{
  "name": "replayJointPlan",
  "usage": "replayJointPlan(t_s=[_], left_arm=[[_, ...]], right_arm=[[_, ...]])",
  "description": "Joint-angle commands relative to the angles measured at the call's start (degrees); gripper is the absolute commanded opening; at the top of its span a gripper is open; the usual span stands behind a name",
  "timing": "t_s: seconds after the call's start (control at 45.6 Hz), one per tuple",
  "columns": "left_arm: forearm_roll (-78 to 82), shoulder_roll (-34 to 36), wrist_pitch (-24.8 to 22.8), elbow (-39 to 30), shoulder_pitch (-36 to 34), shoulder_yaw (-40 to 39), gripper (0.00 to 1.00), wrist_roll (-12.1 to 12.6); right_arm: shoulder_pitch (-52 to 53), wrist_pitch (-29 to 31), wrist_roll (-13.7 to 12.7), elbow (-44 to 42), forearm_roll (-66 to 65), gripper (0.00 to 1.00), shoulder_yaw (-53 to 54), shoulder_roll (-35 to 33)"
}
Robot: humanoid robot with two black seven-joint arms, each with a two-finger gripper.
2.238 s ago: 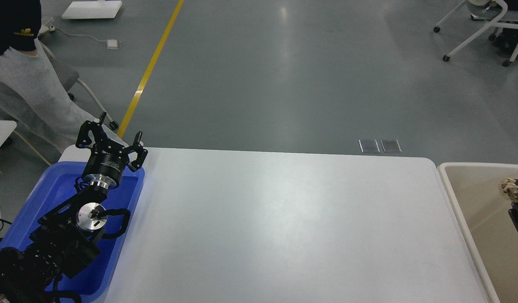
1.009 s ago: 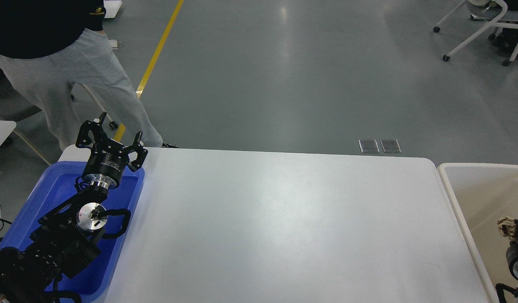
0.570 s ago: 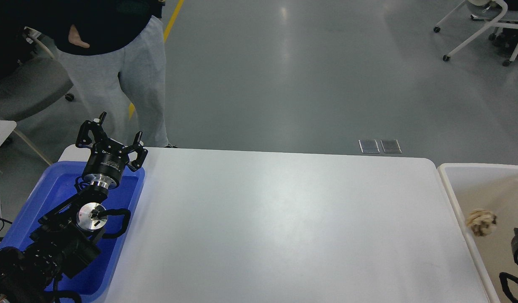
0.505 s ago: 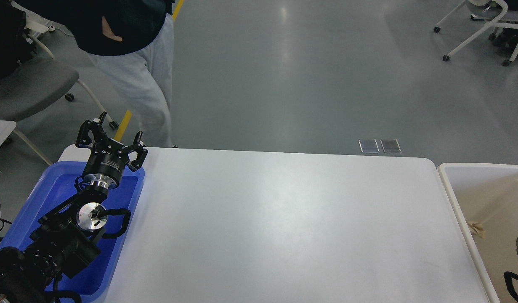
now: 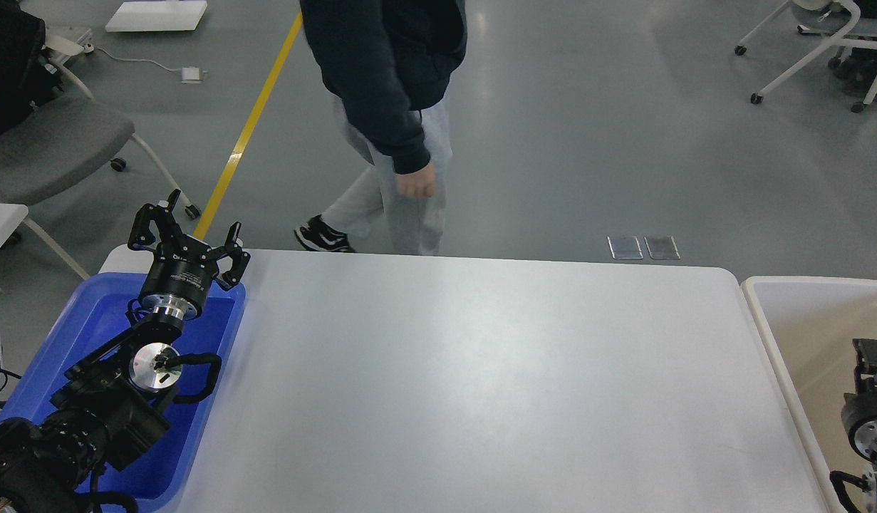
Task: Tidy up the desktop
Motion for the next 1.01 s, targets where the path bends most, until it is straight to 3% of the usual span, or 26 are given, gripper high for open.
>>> replayJointPlan(t_s=[0.0, 0.11, 0.263, 0.417, 0.527, 0.768, 0.987], left_arm=[[0.0, 0.0, 0.0, 0.0, 0.0, 0.0, 1.00, 0.0], [0.0, 0.0, 0.0, 0.0, 0.0, 0.0, 1.00, 0.0], [0.0, 0.0, 0.0, 0.0, 0.0, 0.0, 1.00, 0.0], [0.0, 0.0, 0.0, 0.0, 0.0, 0.0, 1.00, 0.0], [0.0, 0.0, 0.0, 0.0, 0.0, 0.0, 1.00, -0.1], [0.0, 0.0, 0.0, 0.0, 0.0, 0.0, 1.00, 0.0], [0.0, 0.0, 0.0, 0.0, 0.0, 0.0, 1.00, 0.0]], right_arm=[[0.6, 0.2, 0.1, 0.0, 0.0, 1.00, -3.3, 1.3], [2.0, 1.5, 0.1, 0.1, 0.0, 1.00, -3.5, 0.4], [5.0, 12.0, -0.4, 0.4, 3.5, 1.00, 1.7, -6.4], [5.8, 18.1, -0.4, 3.9, 5.2, 1.00, 10.5, -11.8], [5.9, 20.1, -0.4, 12.1, 5.4, 1.00, 18.7, -14.9], [-0.1, 20.3, -0.1, 42.1, 5.4, 1.00, 28.8, -23.5], [-6.7, 19.0, 0.1, 53.0, 5.0, 1.00, 37.5, -22.1]])
